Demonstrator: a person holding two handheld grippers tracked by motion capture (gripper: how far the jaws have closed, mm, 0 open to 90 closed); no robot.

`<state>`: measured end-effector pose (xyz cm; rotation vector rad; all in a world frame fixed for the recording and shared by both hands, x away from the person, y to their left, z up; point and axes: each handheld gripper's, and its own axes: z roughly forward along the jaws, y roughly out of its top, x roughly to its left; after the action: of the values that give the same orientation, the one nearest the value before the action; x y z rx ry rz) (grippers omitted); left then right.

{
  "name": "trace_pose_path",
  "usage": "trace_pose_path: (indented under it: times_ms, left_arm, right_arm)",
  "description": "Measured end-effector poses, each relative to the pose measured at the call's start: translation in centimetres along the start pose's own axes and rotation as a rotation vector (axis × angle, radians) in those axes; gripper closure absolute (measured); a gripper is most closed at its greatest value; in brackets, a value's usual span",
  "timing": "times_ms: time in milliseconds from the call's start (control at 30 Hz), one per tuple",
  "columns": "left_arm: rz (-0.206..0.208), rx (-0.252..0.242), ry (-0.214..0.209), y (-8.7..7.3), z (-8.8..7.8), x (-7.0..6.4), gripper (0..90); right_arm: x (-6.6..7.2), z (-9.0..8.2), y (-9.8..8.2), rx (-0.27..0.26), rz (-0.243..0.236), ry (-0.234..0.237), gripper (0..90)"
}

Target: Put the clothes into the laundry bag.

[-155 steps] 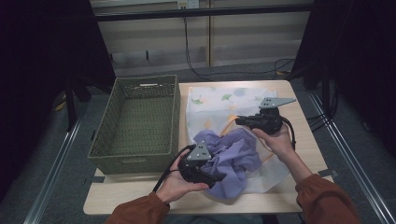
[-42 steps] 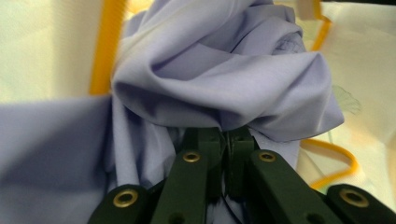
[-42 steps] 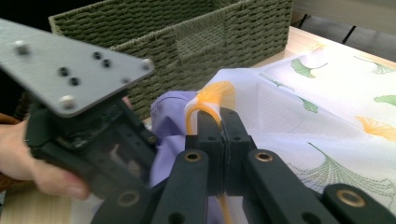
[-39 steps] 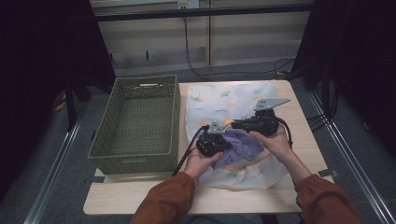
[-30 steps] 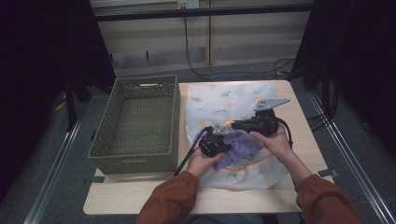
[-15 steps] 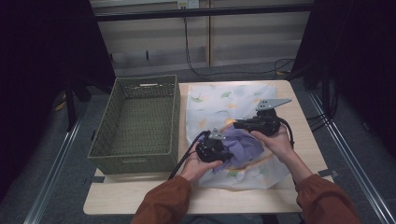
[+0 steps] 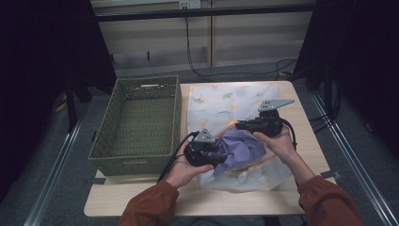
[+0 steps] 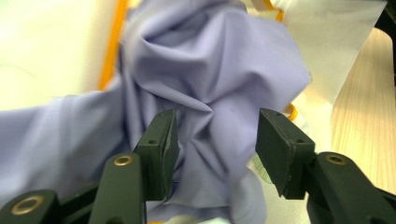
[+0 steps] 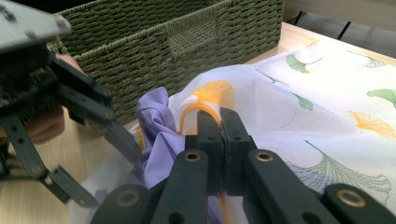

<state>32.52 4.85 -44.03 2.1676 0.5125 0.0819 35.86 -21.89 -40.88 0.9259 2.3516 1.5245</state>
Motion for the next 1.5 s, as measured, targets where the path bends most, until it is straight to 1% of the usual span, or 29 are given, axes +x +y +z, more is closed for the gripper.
trace_pose_path:
  times_ms: [67, 133, 200, 233, 267, 333, 367, 433, 467, 533, 567, 600, 633, 700, 800, 900, 933, 967, 1000, 1033, 1067, 1133, 1200, 1267, 1333, 1400, 1433, 1467, 1500]
  left_arm:
    - [-0.010, -0.022, 0.000, 0.1, -0.5, 0.3, 47.3]
    - [-0.022, -0.042, 0.026, 0.1, -0.9, 0.6, 43.1]
    - [-0.034, -0.064, 0.024, 0.1, -1.2, 0.9, 40.3]
    - [-0.028, -0.068, 0.053, 0.2, -1.3, 0.7, 38.5]
    - [-0.026, -0.077, 0.069, 0.2, -1.3, 0.7, 36.7]
    - [-0.040, -0.085, 0.077, 0.3, -1.3, 0.8, 33.1]
    - [-0.041, -0.091, 0.101, 0.4, -1.2, 0.8, 31.2]
    - [-0.053, -0.098, 0.119, 0.4, -0.9, 0.9, 27.1]
    - [-0.047, -0.095, 0.142, 0.5, -0.8, 0.9, 26.5]
    - [-0.048, -0.092, 0.155, 0.5, -0.3, 0.9, 22.6]
    - [-0.025, -0.071, 0.195, 0.5, -0.1, 0.9, 21.8]
    - [-0.017, -0.068, 0.210, 0.4, 0.1, 0.9, 20.2]
    - [-0.029, -0.073, 0.204, 0.4, 0.2, 1.0, 19.5]
    - [-0.043, -0.127, 0.229, 0.1, 0.3, 1.2, 19.4]
    - [-0.069, -0.099, 0.234, 0.0, 1.1, 1.7, 16.8]
    - [-0.093, -0.060, 0.235, -0.4, 2.2, 2.4, 17.4]
    - [-0.108, -0.061, 0.220, -0.6, 2.4, 2.5, 22.6]
    - [-0.106, -0.057, 0.218, -0.8, 2.5, 2.4, 30.6]
    - [-0.099, -0.033, 0.216, -0.9, 2.7, 2.3, 37.8]
    - [-0.096, -0.026, 0.213, -1.1, 2.8, 2.2, 49.9]
    - [-0.079, -0.028, 0.208, -1.2, 2.8, 2.1, 54.6]
    - [-0.067, -0.014, 0.204, -1.3, 2.7, 1.8, 67.3]
    - [-0.066, -0.031, 0.202, -1.2, 2.5, 1.5, 70.7]
    - [-0.058, -0.029, 0.190, -1.0, 2.2, 1.2, 71.2]
    - [-0.046, -0.044, 0.179, -0.7, 1.8, 1.0, 71.0]
    - [-0.041, -0.057, 0.152, -0.4, 1.4, 0.6, 72.8]
    - [-0.025, -0.058, 0.139, -0.2, 1.2, 0.3, 76.5]
    - [-0.008, -0.059, 0.125, 0.0, 1.1, 0.0, 77.3]
    - [0.004, -0.060, 0.096, 0.2, 1.1, -0.4, 79.9]
  right_arm:
    - [0.0, 0.0, 0.0, 0.000, -0.004, 0.002, 89.4]
    - [0.0, 0.1, 0.0, 0.000, -0.003, 0.002, 89.4]
    - [0.0, 0.0, 0.0, -0.002, -0.003, 0.004, 89.4]
    - [0.0, 0.0, 0.0, -0.003, -0.004, 0.005, 89.5]
    - [0.0, 0.0, 0.0, -0.004, -0.005, 0.004, 89.4]
    - [0.0, 0.0, 0.1, -0.003, -0.006, 0.004, 89.5]
    - [0.0, 0.0, 0.1, -0.003, -0.004, 0.005, 89.5]
    - [0.1, -0.1, 0.1, -0.001, -0.006, 0.004, 89.5]
    - [0.1, -0.1, 0.1, -0.003, -0.004, 0.004, 89.4]
    - [0.1, 0.0, 0.1, -0.003, -0.004, 0.006, 89.5]
    - [0.1, 0.0, 0.1, -0.003, -0.006, 0.007, 89.5]
    - [0.1, 0.0, 0.1, -0.002, -0.006, 0.007, 89.5]
    - [0.1, 0.0, 0.1, -0.002, -0.007, 0.007, 89.4]
    - [0.1, -0.1, 0.1, -0.004, -0.006, 0.007, 89.5]
    - [0.1, -0.1, 0.1, -0.003, -0.004, 0.006, 89.5]
    - [0.2, 0.0, 0.1, -0.001, -0.010, 0.006, 89.5]
    - [0.2, 0.1, 0.1, 0.001, -0.013, 0.008, 89.5]
    - [0.2, 0.1, 0.1, 0.001, -0.010, 0.009, 89.5]
    - [0.2, 0.1, 0.1, 0.002, -0.009, 0.011, 89.5]
    - [0.2, 0.1, 0.1, 0.002, -0.012, 0.010, 89.5]
    - [0.2, 0.1, 0.1, 0.003, -0.011, 0.006, 89.5]
    - [0.1, 0.1, 0.1, 0.001, -0.011, 0.005, 89.5]
    - [0.1, 0.0, 0.1, -0.001, -0.010, 0.006, 89.5]
    - [0.2, 0.0, 0.1, -0.001, -0.010, 0.006, 89.5]
    - [0.2, 0.1, 0.1, 0.000, -0.009, 0.006, 89.5]
    - [0.1, 0.1, 0.1, 0.003, -0.007, 0.005, 89.5]
    - [0.1, 0.2, 0.0, 0.003, -0.005, 0.007, 89.5]
    - [0.1, 0.2, 0.0, 0.004, -0.004, 0.007, 89.5]
    - [0.1, 0.2, 0.0, 0.004, -0.004, 0.006, 89.5]
